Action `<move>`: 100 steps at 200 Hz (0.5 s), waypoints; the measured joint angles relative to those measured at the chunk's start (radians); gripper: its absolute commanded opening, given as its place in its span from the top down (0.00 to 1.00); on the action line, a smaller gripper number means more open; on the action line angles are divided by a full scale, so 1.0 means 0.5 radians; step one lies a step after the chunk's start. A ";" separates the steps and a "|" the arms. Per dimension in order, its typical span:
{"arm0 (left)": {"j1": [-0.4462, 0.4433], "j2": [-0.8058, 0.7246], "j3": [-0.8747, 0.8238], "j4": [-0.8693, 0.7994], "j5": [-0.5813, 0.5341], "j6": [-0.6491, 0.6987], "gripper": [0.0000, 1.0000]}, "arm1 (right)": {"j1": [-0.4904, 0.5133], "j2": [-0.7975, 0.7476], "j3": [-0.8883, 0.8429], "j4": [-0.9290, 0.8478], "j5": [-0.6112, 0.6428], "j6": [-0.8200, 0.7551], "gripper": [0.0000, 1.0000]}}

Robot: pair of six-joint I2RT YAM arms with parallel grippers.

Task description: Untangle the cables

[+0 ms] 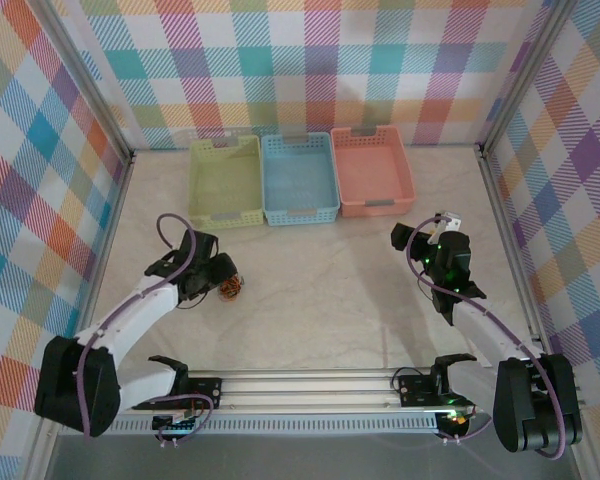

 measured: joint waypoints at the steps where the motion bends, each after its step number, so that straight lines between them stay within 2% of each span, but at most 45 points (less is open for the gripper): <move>1: 0.000 0.005 0.000 0.001 0.002 0.000 0.21 | 0.000 0.000 0.000 -0.001 -0.001 0.000 0.06; 21: -0.004 0.082 0.000 0.031 0.045 -0.013 0.23 | 0.000 0.000 0.000 -0.001 -0.005 0.000 0.06; 58: -0.027 0.195 0.022 0.099 0.161 -0.025 0.36 | 0.000 0.000 0.000 -0.001 -0.005 0.000 0.06; 100: -0.175 0.340 0.086 0.113 0.238 -0.063 0.50 | 0.000 0.000 0.000 -0.001 -0.005 0.000 0.06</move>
